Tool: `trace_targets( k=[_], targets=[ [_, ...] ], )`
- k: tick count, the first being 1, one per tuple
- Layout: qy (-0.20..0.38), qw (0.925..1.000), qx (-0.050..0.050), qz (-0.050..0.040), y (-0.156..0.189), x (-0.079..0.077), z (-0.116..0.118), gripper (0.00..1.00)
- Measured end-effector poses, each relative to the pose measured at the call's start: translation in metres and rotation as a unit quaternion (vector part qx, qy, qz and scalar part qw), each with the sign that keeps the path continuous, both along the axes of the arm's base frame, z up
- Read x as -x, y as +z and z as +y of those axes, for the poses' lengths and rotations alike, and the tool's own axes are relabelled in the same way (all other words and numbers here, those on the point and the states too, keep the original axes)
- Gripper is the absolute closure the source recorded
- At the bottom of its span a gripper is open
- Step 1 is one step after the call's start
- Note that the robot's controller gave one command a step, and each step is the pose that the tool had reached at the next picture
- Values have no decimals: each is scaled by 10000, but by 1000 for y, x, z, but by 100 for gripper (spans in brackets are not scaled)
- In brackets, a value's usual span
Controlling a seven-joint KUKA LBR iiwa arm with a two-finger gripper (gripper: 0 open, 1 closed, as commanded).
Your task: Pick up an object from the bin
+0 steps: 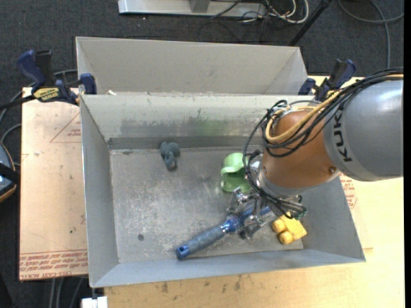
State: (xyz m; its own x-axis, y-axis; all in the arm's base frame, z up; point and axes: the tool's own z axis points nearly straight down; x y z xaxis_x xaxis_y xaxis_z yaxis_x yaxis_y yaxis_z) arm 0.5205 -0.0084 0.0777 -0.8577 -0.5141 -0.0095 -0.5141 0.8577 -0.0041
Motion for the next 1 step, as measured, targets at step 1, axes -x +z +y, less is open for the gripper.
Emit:
trace_targets(
  k=[1],
  targets=[
    [-9,10000,0,21,43,-1,1,100]
  ],
)
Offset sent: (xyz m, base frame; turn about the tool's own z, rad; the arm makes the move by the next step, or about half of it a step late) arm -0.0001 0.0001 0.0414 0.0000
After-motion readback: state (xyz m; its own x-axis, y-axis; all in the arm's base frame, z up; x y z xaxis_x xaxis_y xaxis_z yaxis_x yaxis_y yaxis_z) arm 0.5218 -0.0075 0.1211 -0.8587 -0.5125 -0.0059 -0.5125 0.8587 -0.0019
